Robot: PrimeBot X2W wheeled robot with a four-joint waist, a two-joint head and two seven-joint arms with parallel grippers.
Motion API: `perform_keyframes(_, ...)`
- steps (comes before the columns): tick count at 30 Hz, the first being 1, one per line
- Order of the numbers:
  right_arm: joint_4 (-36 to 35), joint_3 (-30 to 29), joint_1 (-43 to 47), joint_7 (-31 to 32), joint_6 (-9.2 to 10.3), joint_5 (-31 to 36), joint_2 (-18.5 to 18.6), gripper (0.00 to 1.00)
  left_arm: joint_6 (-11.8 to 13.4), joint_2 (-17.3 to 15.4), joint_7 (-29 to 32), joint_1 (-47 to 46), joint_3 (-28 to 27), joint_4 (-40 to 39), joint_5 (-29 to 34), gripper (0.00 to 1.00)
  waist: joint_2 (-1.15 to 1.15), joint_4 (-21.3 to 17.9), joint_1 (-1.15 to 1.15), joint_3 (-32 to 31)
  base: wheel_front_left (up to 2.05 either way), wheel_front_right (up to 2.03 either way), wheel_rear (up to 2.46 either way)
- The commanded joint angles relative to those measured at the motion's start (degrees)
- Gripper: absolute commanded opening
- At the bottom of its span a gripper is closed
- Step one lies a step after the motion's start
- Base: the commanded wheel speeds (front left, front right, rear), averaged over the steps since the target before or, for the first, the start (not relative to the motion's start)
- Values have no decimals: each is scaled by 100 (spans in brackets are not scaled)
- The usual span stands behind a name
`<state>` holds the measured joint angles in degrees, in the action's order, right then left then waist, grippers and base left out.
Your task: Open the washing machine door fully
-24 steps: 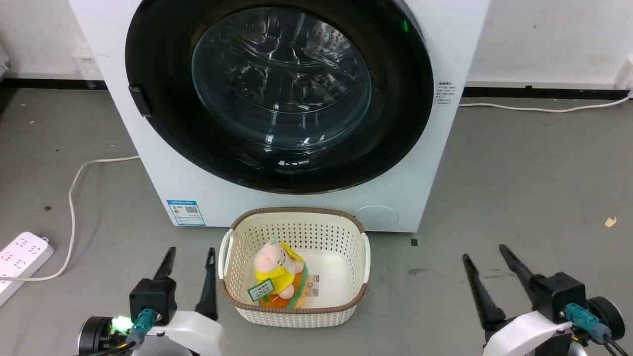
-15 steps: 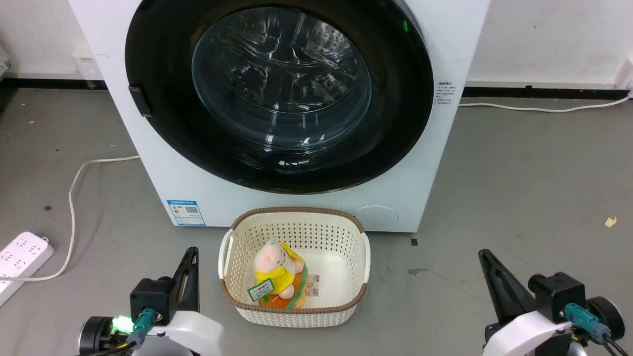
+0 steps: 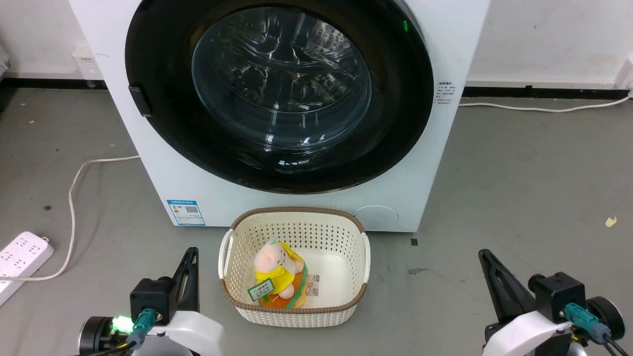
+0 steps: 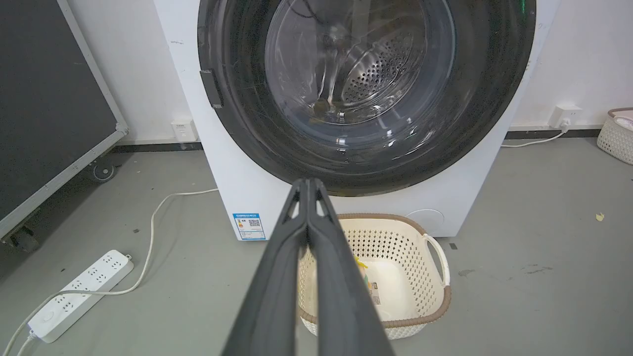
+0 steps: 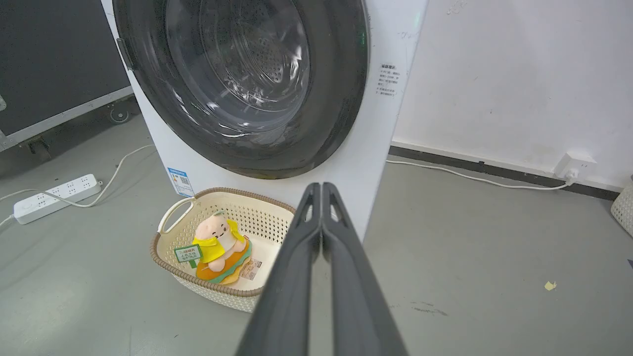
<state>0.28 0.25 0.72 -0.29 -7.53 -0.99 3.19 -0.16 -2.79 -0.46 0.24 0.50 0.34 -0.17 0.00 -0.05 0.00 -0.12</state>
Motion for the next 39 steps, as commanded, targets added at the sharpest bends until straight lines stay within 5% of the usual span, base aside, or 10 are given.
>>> perform_keyframes(1,-5,-4,-12,0,1,16,-5,0,3,-2,3,-4,-15,-6,3,0,0,0,0,0,0,0,0)
perform_keyframes(14,-8,-7,-20,4,1,26,-9,0,4,-3,8,-7,-19,-9,5,0,0,1,0,2,0,0,0)
perform_keyframes(15,0,0,0,1,0,0,0,100,0,0,1,0,1,-1,0,100,0,0,0,2,0,0,0)
perform_keyframes(39,114,63,-231,-254,1,-449,111,100,65,-3,-252,-95,176,14,-2,100,0,52,0,151,0,0,0)
